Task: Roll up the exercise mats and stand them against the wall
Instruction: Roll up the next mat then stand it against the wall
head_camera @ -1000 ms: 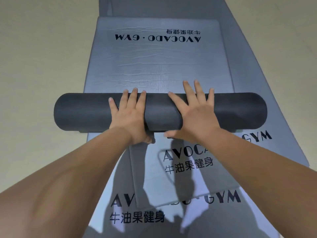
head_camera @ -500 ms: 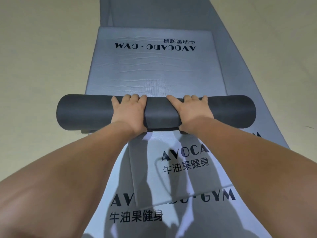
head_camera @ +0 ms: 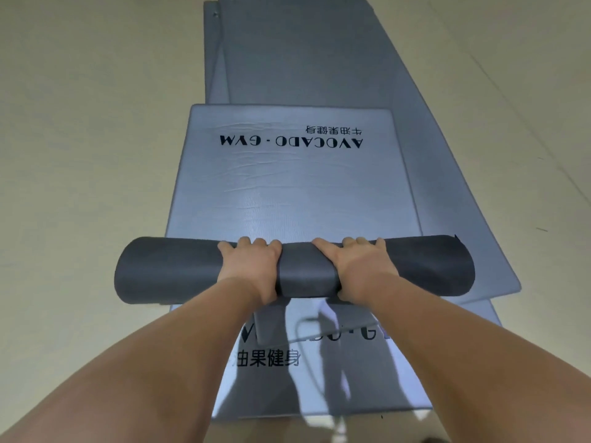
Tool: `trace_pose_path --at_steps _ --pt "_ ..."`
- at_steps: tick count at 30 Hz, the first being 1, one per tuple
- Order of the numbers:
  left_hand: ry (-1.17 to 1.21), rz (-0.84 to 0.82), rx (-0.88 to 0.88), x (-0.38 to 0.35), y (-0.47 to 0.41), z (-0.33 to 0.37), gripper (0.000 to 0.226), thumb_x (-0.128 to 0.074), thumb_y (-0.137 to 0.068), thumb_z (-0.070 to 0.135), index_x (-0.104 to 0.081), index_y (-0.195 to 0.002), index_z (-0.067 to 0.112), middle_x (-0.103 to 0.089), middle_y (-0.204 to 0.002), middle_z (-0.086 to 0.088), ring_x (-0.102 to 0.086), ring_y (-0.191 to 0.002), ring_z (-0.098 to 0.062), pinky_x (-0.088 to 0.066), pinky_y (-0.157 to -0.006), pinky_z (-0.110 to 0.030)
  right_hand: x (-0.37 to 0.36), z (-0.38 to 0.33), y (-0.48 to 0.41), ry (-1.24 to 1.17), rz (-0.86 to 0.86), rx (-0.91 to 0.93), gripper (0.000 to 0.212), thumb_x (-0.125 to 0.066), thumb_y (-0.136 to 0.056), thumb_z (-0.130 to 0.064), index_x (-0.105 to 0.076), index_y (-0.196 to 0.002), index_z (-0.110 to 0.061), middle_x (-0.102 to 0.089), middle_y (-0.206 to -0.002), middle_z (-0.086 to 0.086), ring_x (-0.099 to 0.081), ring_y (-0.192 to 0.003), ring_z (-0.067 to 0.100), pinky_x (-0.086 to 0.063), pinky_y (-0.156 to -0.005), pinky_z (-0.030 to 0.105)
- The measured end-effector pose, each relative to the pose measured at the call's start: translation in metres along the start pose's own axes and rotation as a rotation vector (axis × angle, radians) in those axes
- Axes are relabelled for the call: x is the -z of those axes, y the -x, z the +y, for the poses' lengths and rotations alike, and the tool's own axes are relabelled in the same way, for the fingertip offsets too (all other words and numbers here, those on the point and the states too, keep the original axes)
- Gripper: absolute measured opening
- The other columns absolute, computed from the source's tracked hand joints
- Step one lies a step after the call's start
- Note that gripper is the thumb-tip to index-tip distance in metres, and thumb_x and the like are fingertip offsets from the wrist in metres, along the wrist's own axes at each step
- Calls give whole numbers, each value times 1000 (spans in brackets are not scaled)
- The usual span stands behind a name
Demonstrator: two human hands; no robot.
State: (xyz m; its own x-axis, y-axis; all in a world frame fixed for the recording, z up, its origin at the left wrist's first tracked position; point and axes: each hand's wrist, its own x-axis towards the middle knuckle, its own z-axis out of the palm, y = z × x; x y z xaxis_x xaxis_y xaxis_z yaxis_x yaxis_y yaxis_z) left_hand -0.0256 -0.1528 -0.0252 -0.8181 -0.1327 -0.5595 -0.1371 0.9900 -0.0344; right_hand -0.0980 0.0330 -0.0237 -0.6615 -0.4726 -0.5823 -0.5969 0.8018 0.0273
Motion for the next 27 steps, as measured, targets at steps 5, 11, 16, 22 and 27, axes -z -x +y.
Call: trace_pose_path --at_steps 5,11,16,22,27 --pt "62 -109 -55 0 19 1 62 -83 -64 49 -46 -110 29 -53 -96 6 -48 -96 -23 -40 -86 -44 18 5 20 26 -150 125 101 -86 -74 -39 -24 -153 -45 -56 -108 -1 -56 -101 26 -50 -93 44" --pt "221 -230 -65 10 8 -15 75 -93 -47 53 -55 -108 34 -61 -97 13 -59 -95 -20 -47 -83 -41 12 1 23 -136 -147 159 121 -83 -74 -61 -1 -162 -49 -43 -152 5 -34 -147 31 -22 -122 58" --pt "290 -321 -70 23 -9 -23 95 -91 -28 60 -60 -115 37 -66 -101 14 -64 -101 -20 -53 -95 -47 -18 8 41 -70 266 248 108 -41 -80 -90 5 -164 -42 5 -175 10 13 -161 30 11 -123 67" --pt "135 -136 -112 10 -3 -26 132 -88 -52 69 -17 -160 42 -21 -167 10 -18 -154 -22 -16 -114 -68 -68 -7 46 103 304 141 96 -12 -90 -86 7 -165 -29 11 -171 25 13 -157 48 3 -117 78" --pt "28 142 -119 6 3 -39 110 -60 -81 77 -1 -162 33 -1 -172 3 2 -158 -22 -3 -118 -71 -29 4 8 35 181 115 106 4 -72 -99 33 -154 -40 31 -168 13 28 -155 38 16 -118 72"
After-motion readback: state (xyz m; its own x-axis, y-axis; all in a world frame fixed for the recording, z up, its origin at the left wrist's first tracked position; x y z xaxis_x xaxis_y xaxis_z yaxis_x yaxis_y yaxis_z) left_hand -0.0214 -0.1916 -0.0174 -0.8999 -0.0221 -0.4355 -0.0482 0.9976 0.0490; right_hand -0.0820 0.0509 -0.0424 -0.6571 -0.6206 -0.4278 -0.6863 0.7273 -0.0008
